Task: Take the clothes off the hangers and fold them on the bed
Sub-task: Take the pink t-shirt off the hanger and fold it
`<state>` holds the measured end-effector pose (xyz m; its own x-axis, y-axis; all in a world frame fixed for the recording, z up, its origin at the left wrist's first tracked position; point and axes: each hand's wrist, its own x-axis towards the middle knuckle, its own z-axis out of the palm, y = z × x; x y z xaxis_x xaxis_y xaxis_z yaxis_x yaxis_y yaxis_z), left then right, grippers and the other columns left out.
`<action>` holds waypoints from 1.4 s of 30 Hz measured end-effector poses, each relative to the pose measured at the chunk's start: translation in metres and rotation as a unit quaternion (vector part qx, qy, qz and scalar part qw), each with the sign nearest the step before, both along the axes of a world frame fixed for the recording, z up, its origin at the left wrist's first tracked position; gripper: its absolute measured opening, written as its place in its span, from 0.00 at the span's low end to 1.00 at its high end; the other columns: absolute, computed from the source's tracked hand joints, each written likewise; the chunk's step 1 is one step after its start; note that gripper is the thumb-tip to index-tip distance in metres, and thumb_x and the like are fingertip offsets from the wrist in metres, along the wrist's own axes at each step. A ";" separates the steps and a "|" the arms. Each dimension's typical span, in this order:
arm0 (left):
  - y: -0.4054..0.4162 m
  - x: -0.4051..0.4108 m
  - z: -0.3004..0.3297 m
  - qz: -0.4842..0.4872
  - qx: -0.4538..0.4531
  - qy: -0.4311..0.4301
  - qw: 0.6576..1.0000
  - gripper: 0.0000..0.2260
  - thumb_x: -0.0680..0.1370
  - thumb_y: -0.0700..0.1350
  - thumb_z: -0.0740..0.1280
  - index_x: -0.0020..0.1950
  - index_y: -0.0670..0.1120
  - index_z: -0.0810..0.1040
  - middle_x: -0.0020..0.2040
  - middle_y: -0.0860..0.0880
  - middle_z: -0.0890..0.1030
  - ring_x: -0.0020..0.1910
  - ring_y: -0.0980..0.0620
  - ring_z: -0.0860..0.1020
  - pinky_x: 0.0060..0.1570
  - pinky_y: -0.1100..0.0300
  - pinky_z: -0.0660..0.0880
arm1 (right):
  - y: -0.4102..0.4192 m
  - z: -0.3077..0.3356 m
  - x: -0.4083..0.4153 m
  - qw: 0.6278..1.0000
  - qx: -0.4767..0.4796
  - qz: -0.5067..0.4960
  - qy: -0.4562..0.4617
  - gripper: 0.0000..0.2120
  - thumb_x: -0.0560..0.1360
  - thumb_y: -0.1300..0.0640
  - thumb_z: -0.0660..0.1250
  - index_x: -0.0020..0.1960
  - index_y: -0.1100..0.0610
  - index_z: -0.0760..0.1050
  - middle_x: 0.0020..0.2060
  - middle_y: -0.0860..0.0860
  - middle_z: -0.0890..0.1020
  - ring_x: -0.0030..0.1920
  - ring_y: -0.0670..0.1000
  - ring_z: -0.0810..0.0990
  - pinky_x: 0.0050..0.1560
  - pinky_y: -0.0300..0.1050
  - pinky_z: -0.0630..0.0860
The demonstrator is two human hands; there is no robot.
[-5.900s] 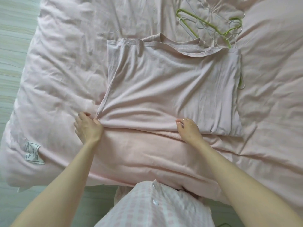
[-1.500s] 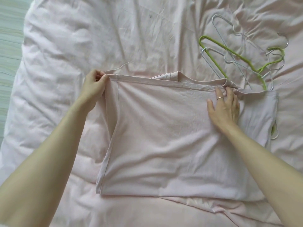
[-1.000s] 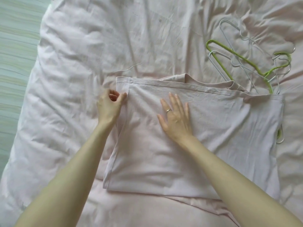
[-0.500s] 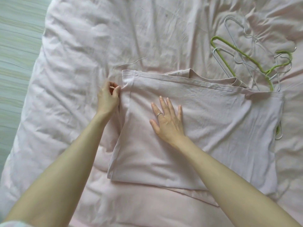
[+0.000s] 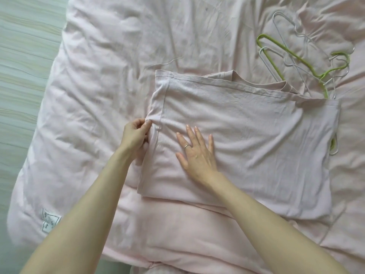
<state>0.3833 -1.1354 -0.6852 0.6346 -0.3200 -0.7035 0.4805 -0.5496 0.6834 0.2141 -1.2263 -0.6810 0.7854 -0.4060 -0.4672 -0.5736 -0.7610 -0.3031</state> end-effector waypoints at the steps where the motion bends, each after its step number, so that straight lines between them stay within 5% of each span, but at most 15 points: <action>1: 0.000 0.000 0.001 0.015 -0.008 0.010 1.000 0.07 0.80 0.43 0.64 0.43 0.44 0.78 0.30 0.53 0.78 0.27 0.58 0.75 0.27 0.66 0.72 | -0.002 0.002 -0.003 1.000 0.002 -0.003 0.007 0.28 0.79 0.46 0.55 0.77 0.47 0.50 0.77 0.51 0.46 0.77 0.53 0.42 0.71 0.62 0.37; 4: 0.005 -0.009 0.004 -0.007 -0.004 0.014 1.000 0.09 0.79 0.49 0.64 0.48 0.43 0.77 0.34 0.52 0.78 0.31 0.56 0.75 0.27 0.66 0.71 | -0.001 0.004 -0.013 1.000 0.004 -0.005 0.024 0.28 0.80 0.46 0.54 0.77 0.47 0.49 0.77 0.50 0.43 0.76 0.52 0.39 0.71 0.62 0.36; 8: 0.024 -0.030 0.003 -0.193 0.094 -0.087 0.973 0.16 0.77 0.52 0.66 0.45 0.38 0.77 0.38 0.46 0.78 0.39 0.49 0.75 0.37 0.55 0.70 | 0.010 0.008 -0.023 0.999 0.016 -0.016 0.035 0.28 0.80 0.46 0.55 0.77 0.47 0.50 0.77 0.50 0.43 0.76 0.53 0.40 0.71 0.62 0.37; 12: 0.038 -0.051 0.006 -0.169 0.178 -0.171 0.954 0.12 0.79 0.48 0.63 0.45 0.39 0.77 0.44 0.41 0.79 0.48 0.41 0.76 0.41 0.57 0.64 | 0.018 0.008 -0.040 0.998 0.015 -0.015 0.063 0.28 0.80 0.48 0.54 0.77 0.48 0.49 0.77 0.50 0.43 0.77 0.51 0.40 0.73 0.61 0.40; 16: 0.044 -0.066 0.011 -0.197 0.256 -0.139 0.936 0.24 0.77 0.61 0.59 0.55 0.41 0.75 0.53 0.42 0.80 0.57 0.40 0.74 0.52 0.51 0.69 | 0.017 0.011 -0.072 0.996 0.010 -0.050 0.075 0.28 0.81 0.47 0.53 0.77 0.47 0.48 0.77 0.49 0.44 0.77 0.50 0.41 0.73 0.60 0.42; 19: 0.048 -0.075 0.015 -0.203 0.252 -0.074 0.943 0.32 0.69 0.68 0.63 0.56 0.41 0.76 0.52 0.43 0.80 0.55 0.42 0.76 0.51 0.52 0.73 | 0.016 0.011 -0.102 0.991 0.011 -0.094 0.093 0.28 0.81 0.45 0.52 0.77 0.45 0.46 0.77 0.47 0.43 0.77 0.49 0.41 0.73 0.60 0.42; 24: 0.047 -0.085 0.037 -0.124 0.163 0.055 0.977 0.16 0.74 0.54 0.70 0.54 0.45 0.74 0.44 0.50 0.77 0.44 0.49 0.77 0.44 0.58 0.72 | 0.011 0.010 -0.152 0.983 0.009 -0.131 0.126 0.28 0.81 0.45 0.51 0.77 0.47 0.46 0.77 0.48 0.42 0.76 0.49 0.40 0.74 0.57 0.43; 28: 0.032 -0.093 0.063 -0.101 0.128 0.026 0.986 0.10 0.76 0.46 0.68 0.54 0.42 0.77 0.41 0.48 0.78 0.37 0.51 0.77 0.31 0.59 0.76 | 0.001 0.014 -0.170 0.969 0.115 -0.206 0.071 0.26 0.81 0.47 0.54 0.76 0.52 0.55 0.77 0.51 0.49 0.77 0.49 0.47 0.74 0.47 0.46; 30: 0.012 -0.110 0.081 -0.106 0.118 -0.013 0.987 0.04 0.77 0.42 0.65 0.47 0.42 0.78 0.38 0.46 0.77 0.33 0.50 0.76 0.24 0.62 0.73 | -0.010 0.028 -0.181 0.926 0.219 -0.309 -0.002 0.24 0.81 0.50 0.56 0.74 0.57 0.61 0.76 0.53 0.58 0.75 0.49 0.57 0.70 0.37 0.52; 32: -0.013 -0.129 0.099 -0.120 0.118 -0.068 0.983 0.05 0.76 0.39 0.62 0.48 0.41 0.77 0.37 0.45 0.76 0.34 0.48 0.76 0.28 0.61 0.73 | -0.024 0.044 -0.190 0.839 0.328 -0.428 -0.066 0.22 0.81 0.52 0.56 0.71 0.61 0.65 0.72 0.55 0.67 0.71 0.51 0.65 0.64 0.33 0.58; 35: -0.059 -0.171 0.116 -0.172 0.107 -0.166 0.965 0.14 0.73 0.43 0.62 0.55 0.38 0.76 0.46 0.40 0.79 0.48 0.41 0.79 0.46 0.51 0.77 | -0.048 0.063 -0.215 0.668 0.473 -0.560 -0.126 0.25 0.81 0.47 0.56 0.71 0.62 0.65 0.68 0.60 0.71 0.68 0.58 0.70 0.66 0.50 0.66; 37: -0.095 -0.213 0.123 -0.248 0.097 -0.221 0.938 0.15 0.74 0.44 0.61 0.55 0.35 0.75 0.52 0.35 0.78 0.54 0.38 0.77 0.50 0.51 0.73 | -0.067 0.071 -0.242 0.590 0.527 -0.588 -0.168 0.25 0.81 0.45 0.54 0.71 0.59 0.64 0.67 0.56 0.72 0.64 0.55 0.73 0.62 0.52 0.70; 42: -0.165 -0.340 0.117 -0.436 0.028 -0.263 0.860 0.09 0.77 0.41 0.59 0.54 0.39 0.71 0.49 0.39 0.77 0.53 0.38 0.75 0.45 0.55 0.68 | -0.106 0.072 -0.307 0.528 0.515 -0.629 -0.245 0.23 0.81 0.43 0.50 0.67 0.56 0.68 0.55 0.52 0.79 0.50 0.51 0.79 0.50 0.48 0.75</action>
